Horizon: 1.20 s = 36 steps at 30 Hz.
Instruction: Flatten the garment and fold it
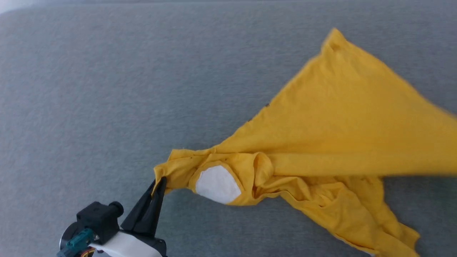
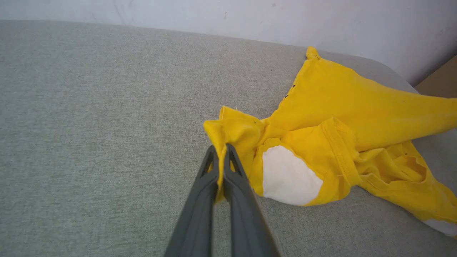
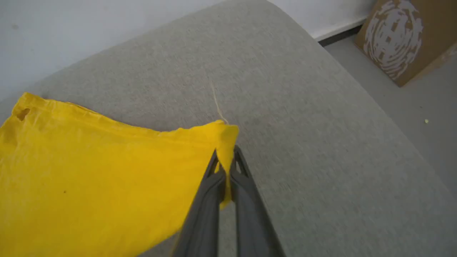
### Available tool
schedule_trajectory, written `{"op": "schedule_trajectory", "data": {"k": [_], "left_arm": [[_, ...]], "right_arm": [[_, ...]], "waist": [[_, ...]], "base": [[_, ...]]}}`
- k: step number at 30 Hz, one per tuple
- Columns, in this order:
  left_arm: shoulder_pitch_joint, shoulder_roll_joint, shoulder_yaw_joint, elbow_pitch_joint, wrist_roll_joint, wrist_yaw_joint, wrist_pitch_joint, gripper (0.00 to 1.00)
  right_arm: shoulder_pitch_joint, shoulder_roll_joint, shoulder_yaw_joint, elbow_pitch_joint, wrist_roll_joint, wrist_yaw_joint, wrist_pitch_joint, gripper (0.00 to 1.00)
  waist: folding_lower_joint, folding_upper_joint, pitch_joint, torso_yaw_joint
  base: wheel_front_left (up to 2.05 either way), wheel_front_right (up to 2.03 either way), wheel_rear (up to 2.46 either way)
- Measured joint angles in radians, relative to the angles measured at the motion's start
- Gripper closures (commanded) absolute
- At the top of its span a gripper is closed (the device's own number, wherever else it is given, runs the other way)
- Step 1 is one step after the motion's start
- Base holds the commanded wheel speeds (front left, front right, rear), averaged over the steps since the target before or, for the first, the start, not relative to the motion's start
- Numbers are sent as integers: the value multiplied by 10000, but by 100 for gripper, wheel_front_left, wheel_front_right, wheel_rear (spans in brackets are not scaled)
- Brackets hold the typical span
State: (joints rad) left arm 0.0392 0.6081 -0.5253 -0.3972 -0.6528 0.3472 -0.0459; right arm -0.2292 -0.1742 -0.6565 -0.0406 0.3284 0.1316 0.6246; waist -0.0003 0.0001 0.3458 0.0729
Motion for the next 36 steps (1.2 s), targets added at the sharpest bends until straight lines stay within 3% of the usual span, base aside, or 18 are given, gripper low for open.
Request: {"op": "schedule_trajectory", "data": {"k": [4, 7, 11, 12, 13, 16, 19, 26, 31, 36], "left_arm": [[28, -40, -58, 35, -161, -31, -29, 100], [65, -54, -98, 186, -196, -35, -31, 100], [187, -46, -127, 374, -255, -44, -31, 100], [191, -48, -132, 399, -257, -52, -27, 100], [191, -50, -138, 418, -270, -105, -27, 100], [184, -65, -182, 456, -299, -130, -12, 100], [155, -79, -228, 495, -299, -207, 29, 100], [-255, -213, -359, 558, -261, -393, 25, 100], [-699, -385, -552, 596, -117, -529, 33, 100], [-1266, -518, -761, 637, 63, -711, 159, 100]], "right_arm": [[2116, 1164, -1181, -470, 155, 0, -71, 100], [3281, 1198, -1210, -230, 33, 0, -508, 100], [3570, 1225, -665, 1379, 569, 0, -1513, 100], [3552, 1239, -474, 1588, 633, 0, -1812, 56], [3496, 1254, -293, 1714, 650, 0, -2090, 0], [3131, 1260, 213, 1484, 543, 0, -2512, 0], [2588, 1191, 769, 414, 360, 0, -2499, 0], [884, -104, 2088, -1538, 247, 0, -1170, 0], [-727, -627, 3210, -1068, -161, 0, -284, 0], [-2038, -1058, 3866, 476, -407, 0, 226, 0]], "waist": [[0, 0, -312, -609], [-1, 0, -498, -996], [2, 0, -716, -1402], [2, 0, -783, -1467], [1, 0, -849, -1523], [2, 0, -1029, -1629], [1, 0, -1130, -1633], [3, 0, -893, -1346], [4, 0, -483, -1030], [6, -3, -11, -633]], "base": [[0, 0, 0], [0, 0, 0], [0, 0, 0], [0, 0, 0], [0, 0, 0], [0, 0, 0], [0, 0, 0], [0, 0, 0], [0, 0, 0], [0, 0, 0]]}}
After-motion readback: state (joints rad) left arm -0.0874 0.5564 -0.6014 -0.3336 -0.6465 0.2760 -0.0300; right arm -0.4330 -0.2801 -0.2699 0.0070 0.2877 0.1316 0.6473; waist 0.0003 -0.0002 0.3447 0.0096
